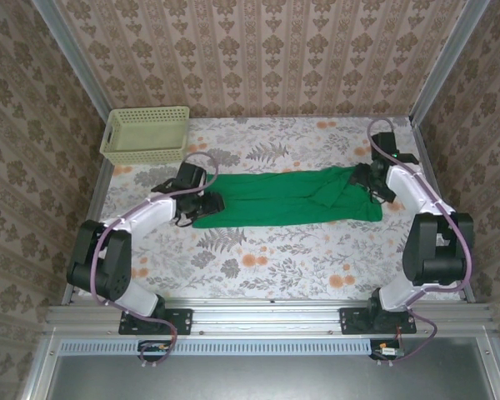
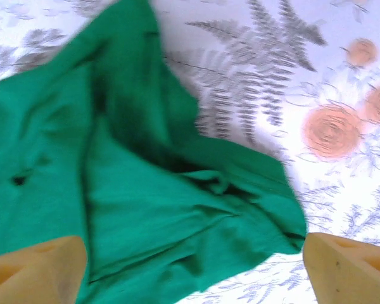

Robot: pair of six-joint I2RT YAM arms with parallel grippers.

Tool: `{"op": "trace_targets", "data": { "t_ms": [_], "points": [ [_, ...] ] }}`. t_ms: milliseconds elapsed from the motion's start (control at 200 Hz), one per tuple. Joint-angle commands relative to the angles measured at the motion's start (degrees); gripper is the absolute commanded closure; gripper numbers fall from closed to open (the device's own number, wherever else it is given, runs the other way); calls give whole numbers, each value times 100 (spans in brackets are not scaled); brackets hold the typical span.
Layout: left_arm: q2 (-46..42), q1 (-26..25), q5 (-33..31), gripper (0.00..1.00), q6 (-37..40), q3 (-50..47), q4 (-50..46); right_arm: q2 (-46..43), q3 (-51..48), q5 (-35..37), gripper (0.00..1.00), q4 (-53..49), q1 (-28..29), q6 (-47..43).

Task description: Fold the inside-out t-shirt

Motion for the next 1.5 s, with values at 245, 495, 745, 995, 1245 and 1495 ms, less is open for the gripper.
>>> {"op": "trace_targets", "data": {
  "t_ms": [245,495,745,995,1245,1495],
  "points": [
    [1334,482,207,45,270,656,91,1755,1029,218,7,-508,-35,-468],
    [1632,577,209,46,259,290,190,2505,1354,-35,11,-679,-180,-437],
    [1456,667,134,46,149,-342,555,2859,1550,-218,28,-773,-165,-451],
    [1302,622,237,47,-36,-673,765,2918,1558,186,63,-881,-150,-486],
    [860,41,162,47,-332,-963,710,2195,1116,983,88,-733,-189,-369],
    [203,-859,88,46,-888,-1040,508,1323,1181,1779,96,-1098,-178,-638]
  ]
}}
